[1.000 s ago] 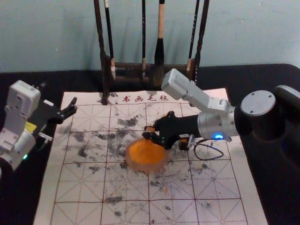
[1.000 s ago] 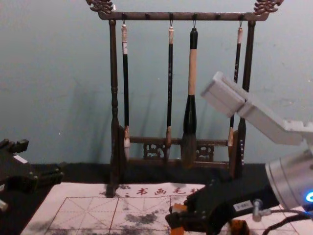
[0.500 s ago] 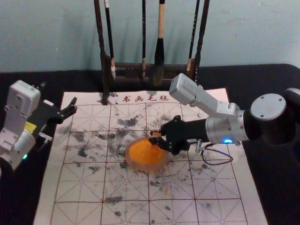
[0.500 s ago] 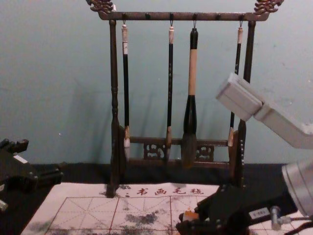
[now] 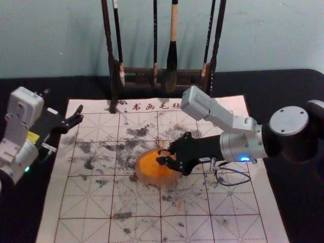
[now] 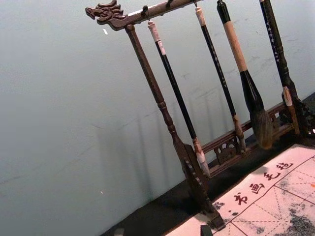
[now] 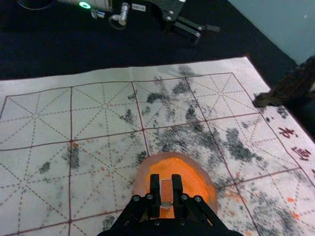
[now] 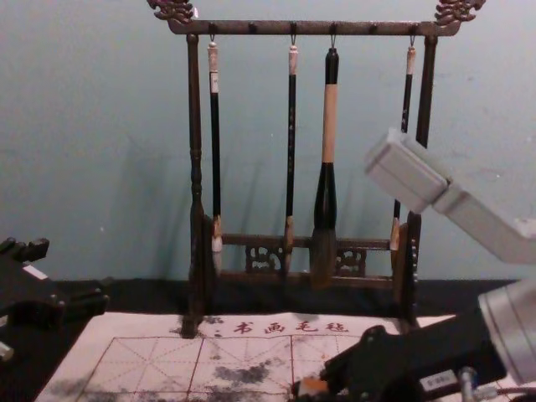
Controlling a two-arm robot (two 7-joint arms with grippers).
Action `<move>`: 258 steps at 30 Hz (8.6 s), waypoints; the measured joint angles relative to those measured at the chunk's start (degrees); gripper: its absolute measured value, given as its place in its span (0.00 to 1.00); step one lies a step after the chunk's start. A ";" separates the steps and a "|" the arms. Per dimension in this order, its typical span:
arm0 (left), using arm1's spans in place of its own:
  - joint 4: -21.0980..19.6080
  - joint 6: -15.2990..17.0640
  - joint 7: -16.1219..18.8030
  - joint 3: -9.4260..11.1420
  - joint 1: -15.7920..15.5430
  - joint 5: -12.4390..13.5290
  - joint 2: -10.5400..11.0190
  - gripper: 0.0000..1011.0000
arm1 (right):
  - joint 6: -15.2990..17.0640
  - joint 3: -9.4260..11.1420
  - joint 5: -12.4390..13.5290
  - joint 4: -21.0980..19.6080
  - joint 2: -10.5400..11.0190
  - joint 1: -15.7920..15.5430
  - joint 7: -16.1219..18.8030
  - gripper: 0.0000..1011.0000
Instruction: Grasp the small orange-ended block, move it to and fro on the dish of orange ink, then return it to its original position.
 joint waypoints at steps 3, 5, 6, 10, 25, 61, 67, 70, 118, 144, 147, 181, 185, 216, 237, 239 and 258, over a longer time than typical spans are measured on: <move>0.00 0.00 0.00 0.00 0.00 0.00 0.00 0.99 | -0.07 -0.28 0.13 0.10 -0.42 0.10 0.09 0.11; 0.00 0.00 0.00 0.00 0.00 0.00 0.00 0.99 | -0.13 -0.46 0.15 0.28 -0.68 0.24 0.13 0.11; 0.00 0.00 0.00 0.00 0.00 0.00 0.00 0.99 | -0.20 -0.65 0.15 0.53 -1.00 0.40 0.14 0.11; 0.00 0.00 0.00 0.00 0.00 0.00 0.00 0.99 | -0.39 -1.05 0.09 1.44 -1.83 0.92 0.15 0.11; 0.00 0.00 0.00 0.00 0.00 0.00 0.00 0.99 | -1.08 -1.30 -0.75 6.19 -4.99 3.26 -1.01 0.11; 0.00 0.00 0.00 0.00 0.00 0.00 0.00 0.99 | -0.98 0.64 -0.96 0.42 0.38 0.14 -0.37 0.11; 0.00 0.00 0.00 0.00 0.00 0.00 0.00 0.99 | -1.01 0.35 -0.47 -0.75 0.75 -0.41 0.12 0.11; 0.00 0.00 0.00 0.00 0.00 0.00 0.00 0.99 | -1.01 0.02 -0.34 -0.87 0.58 -0.45 0.32 0.11; 0.00 0.00 0.00 0.00 0.00 0.00 0.00 0.99 | -2.07 -0.03 -1.41 6.12 -4.13 2.73 -1.54 0.11; 0.00 0.00 0.00 0.00 0.00 0.00 0.00 0.99 | 5.42 9.31 8.40 -6.60 1.77 -4.03 -7.98 0.11; 0.00 0.00 0.00 0.00 0.00 0.00 0.00 0.99 | 6.43 10.85 9.96 -9.17 3.32 -5.91 -9.88 0.11; 0.00 0.00 0.00 0.00 0.00 0.00 0.00 0.99 | 12.48 18.50 13.37 -18.71 6.82 -18.78 -24.00 0.11; 0.00 0.00 0.00 0.00 0.00 0.00 0.00 0.99 | 12.70 18.12 12.77 -17.73 5.96 -18.18 -24.05 0.11; 0.00 0.00 0.00 0.00 0.00 0.00 0.00 0.99 | 12.63 15.96 7.56 -12.51 1.99 -15.97 -23.11 0.11; 0.00 0.00 0.00 0.00 0.00 0.00 0.00 0.99 | 11.32 15.48 2.26 -11.28 0.64 -16.07 -22.48 0.11; 0.00 0.00 0.00 0.00 0.00 0.00 0.00 0.99 | 11.24 15.57 2.00 -11.28 0.62 -16.16 -22.32 0.11; 0.00 0.00 0.00 0.00 0.00 0.00 0.00 0.99 | 11.07 16.52 0.40 -11.29 -0.05 -16.75 -21.66 0.11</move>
